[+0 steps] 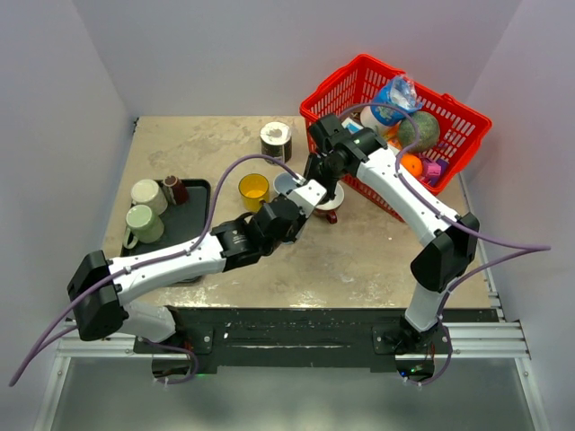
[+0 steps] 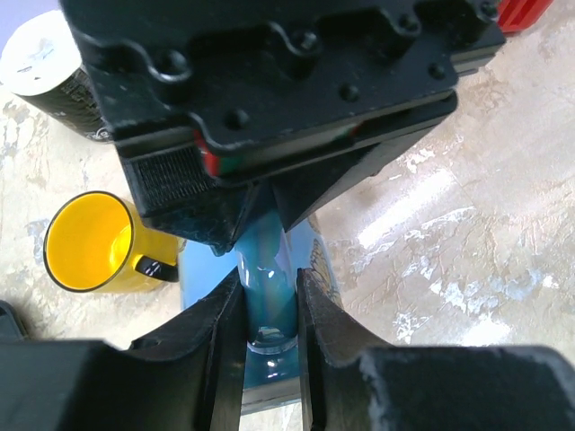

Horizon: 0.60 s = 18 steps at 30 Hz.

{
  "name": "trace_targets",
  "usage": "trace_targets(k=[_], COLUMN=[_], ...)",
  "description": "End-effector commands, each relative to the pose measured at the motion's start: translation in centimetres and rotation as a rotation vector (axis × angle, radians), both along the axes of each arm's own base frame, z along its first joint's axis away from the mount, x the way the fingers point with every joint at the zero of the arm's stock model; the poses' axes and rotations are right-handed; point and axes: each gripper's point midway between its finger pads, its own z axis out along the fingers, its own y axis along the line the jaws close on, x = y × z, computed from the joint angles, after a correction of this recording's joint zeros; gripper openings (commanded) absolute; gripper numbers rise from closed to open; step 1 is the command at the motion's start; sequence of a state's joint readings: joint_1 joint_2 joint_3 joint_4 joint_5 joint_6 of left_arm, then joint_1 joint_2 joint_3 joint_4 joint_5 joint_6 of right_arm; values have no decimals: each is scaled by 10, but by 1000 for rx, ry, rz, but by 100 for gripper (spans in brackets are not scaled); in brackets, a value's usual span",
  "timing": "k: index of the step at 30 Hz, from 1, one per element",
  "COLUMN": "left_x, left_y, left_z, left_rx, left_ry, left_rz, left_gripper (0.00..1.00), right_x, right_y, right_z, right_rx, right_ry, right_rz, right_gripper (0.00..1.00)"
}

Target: Turn the mug right side up

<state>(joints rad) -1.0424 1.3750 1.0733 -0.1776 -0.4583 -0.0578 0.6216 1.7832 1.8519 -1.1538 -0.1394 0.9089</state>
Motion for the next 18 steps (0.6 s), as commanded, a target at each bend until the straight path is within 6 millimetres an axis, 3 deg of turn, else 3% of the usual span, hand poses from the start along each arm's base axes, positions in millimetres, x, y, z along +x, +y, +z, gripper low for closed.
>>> trace_targets(k=[1, 7, 18], left_x=[10, 7, 7], left_y=[-3, -3, -6], left_z=[65, 74, 62], left_rx=[-196, -237, -280], left_ry=[-164, -177, -151], left_rz=[42, 29, 52], left_gripper=[0, 0, 0], right_x=[-3, -8, -11], right_y=[0, 6, 24], right_z=[6, 1, 2], right_rx=[-1, 40, 167], right_ry=[6, 36, 61], right_rz=[38, 60, 24], right_gripper=[21, 0, 0])
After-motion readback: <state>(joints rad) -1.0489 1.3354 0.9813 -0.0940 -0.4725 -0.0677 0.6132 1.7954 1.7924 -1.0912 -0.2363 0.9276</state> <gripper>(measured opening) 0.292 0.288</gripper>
